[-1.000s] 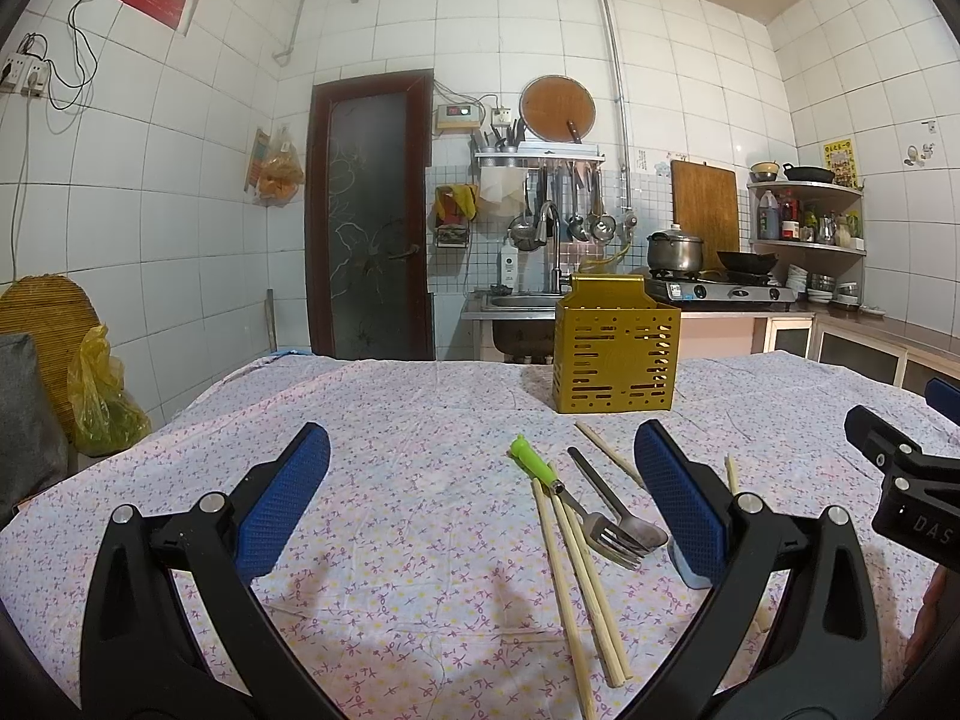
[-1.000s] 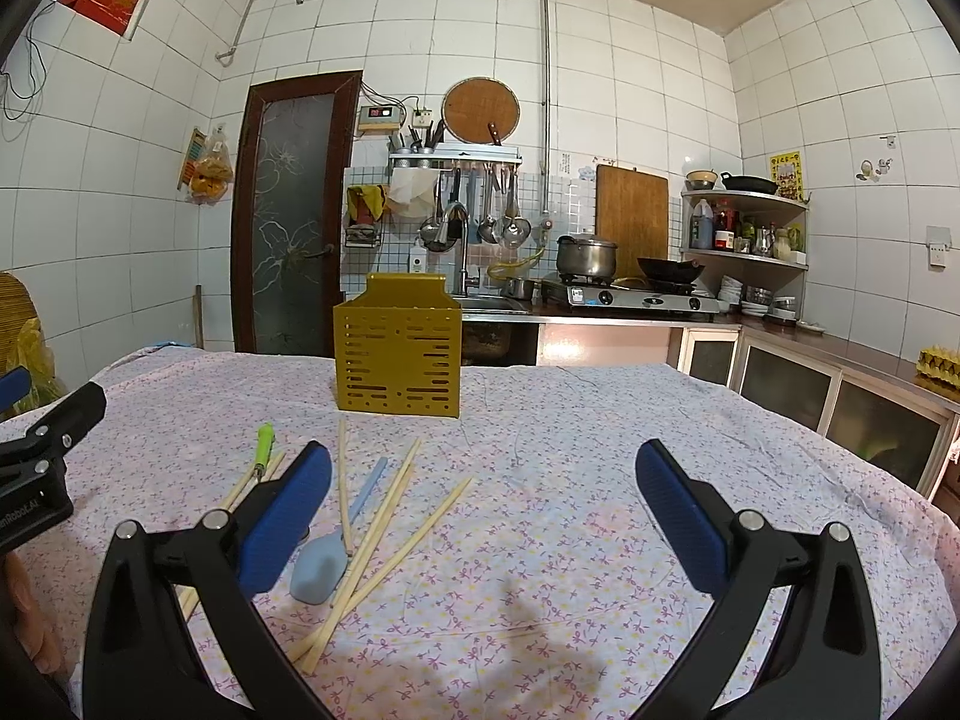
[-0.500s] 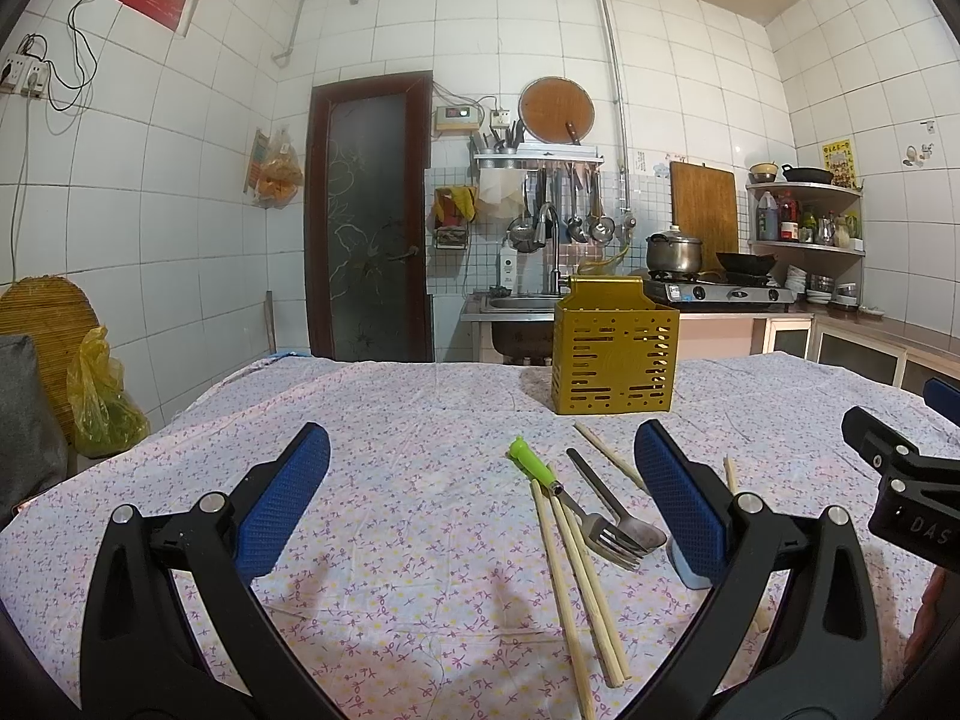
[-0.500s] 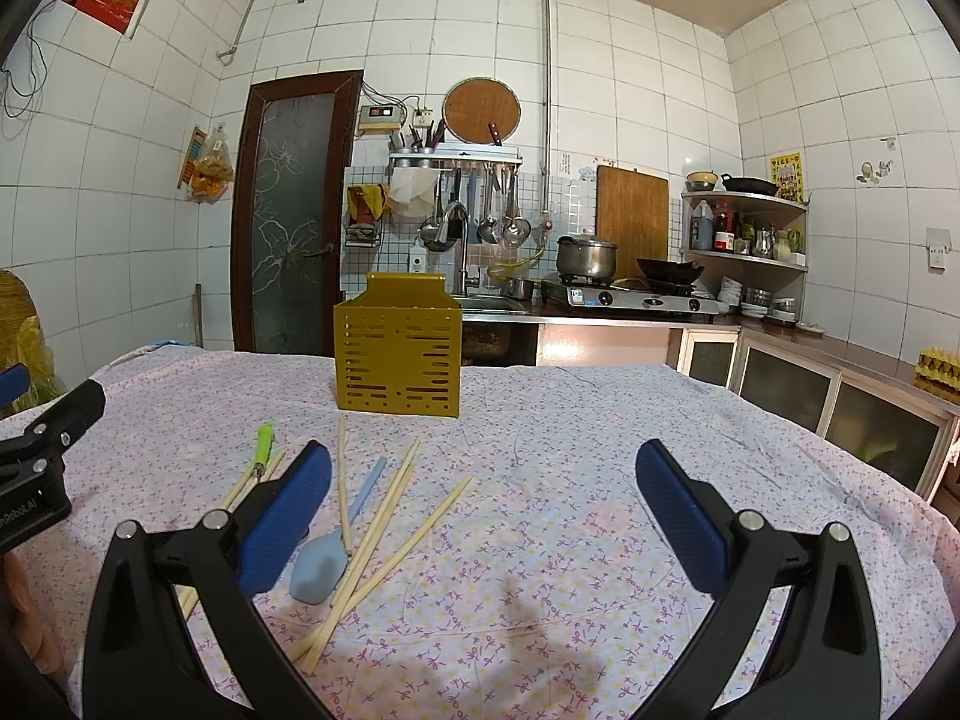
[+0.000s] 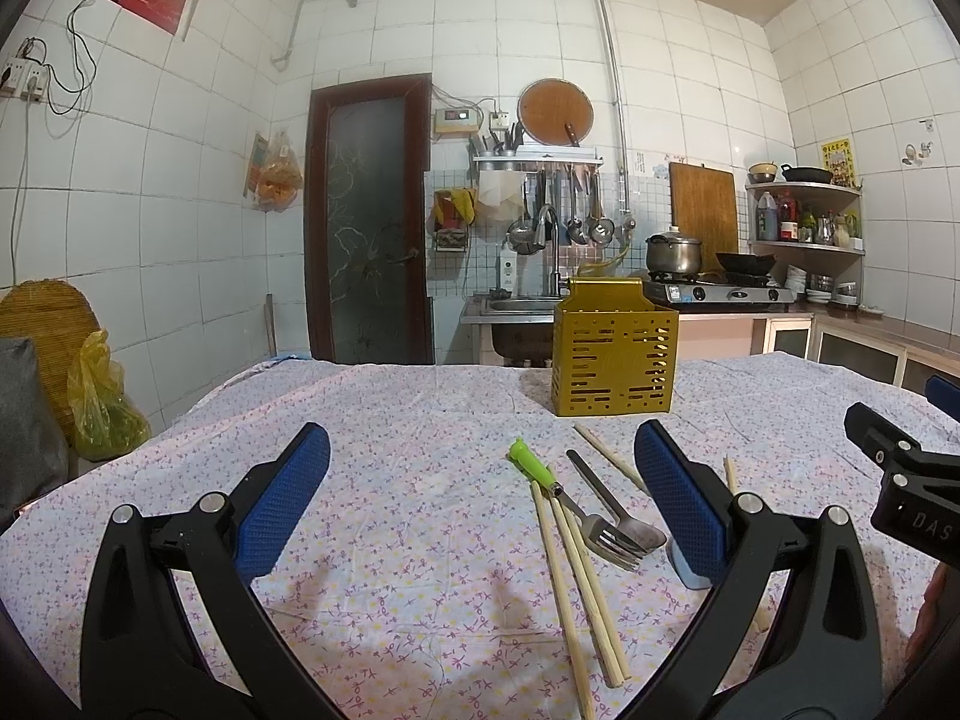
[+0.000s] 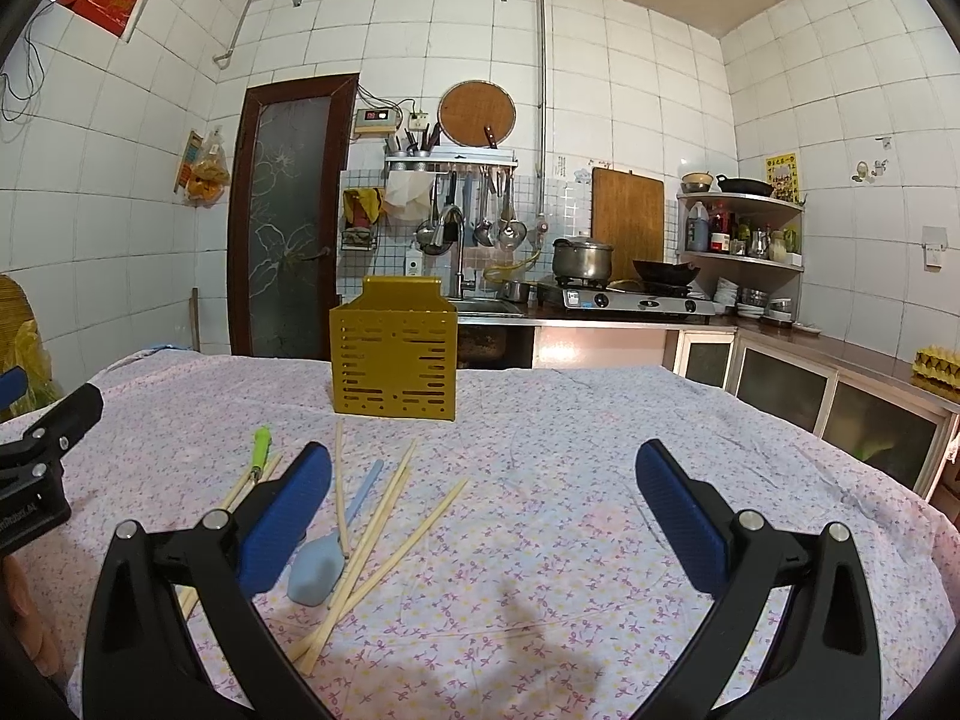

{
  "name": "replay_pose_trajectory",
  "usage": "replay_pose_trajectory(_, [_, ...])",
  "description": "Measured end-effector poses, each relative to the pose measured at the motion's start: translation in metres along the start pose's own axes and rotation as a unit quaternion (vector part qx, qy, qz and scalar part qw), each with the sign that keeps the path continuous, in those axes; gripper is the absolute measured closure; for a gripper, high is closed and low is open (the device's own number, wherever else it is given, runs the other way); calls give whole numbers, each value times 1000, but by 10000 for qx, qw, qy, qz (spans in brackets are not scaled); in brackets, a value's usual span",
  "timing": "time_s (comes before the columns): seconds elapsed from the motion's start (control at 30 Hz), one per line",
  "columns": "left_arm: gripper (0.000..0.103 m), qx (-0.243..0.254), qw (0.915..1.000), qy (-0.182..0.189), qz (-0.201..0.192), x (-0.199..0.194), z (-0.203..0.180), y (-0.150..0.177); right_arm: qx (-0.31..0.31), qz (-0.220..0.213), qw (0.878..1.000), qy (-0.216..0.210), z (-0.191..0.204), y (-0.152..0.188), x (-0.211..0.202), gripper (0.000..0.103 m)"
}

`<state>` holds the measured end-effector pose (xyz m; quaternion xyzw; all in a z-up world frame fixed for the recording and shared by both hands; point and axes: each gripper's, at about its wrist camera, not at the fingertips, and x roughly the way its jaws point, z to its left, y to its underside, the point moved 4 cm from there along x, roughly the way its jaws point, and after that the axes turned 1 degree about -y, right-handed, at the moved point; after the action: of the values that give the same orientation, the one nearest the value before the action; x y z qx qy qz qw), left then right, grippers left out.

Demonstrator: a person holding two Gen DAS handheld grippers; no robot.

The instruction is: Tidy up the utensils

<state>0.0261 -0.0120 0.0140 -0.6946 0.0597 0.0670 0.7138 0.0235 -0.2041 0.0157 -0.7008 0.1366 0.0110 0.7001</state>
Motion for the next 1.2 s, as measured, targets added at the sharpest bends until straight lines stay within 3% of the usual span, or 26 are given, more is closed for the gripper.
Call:
replay_pose_trajectory(0.67, [5, 42, 9999, -32, 149, 10, 8, 5, -48, 97, 9999, 5, 6, -2, 0, 4])
replay_pose_trajectory(0.87, [5, 168, 9989, 100, 422, 24, 3, 10, 160, 580, 9981, -94, 2, 4, 16, 4])
replay_pose_trajectory(0.97, [5, 255, 9968, 175, 735, 38, -2, 14, 227, 829, 9963, -63, 0, 6, 26, 4])
replay_pose_trajectory(1.2, [5, 111, 9870, 197, 1589, 88, -6, 8, 248, 1901, 9815, -24, -3, 6, 84, 4])
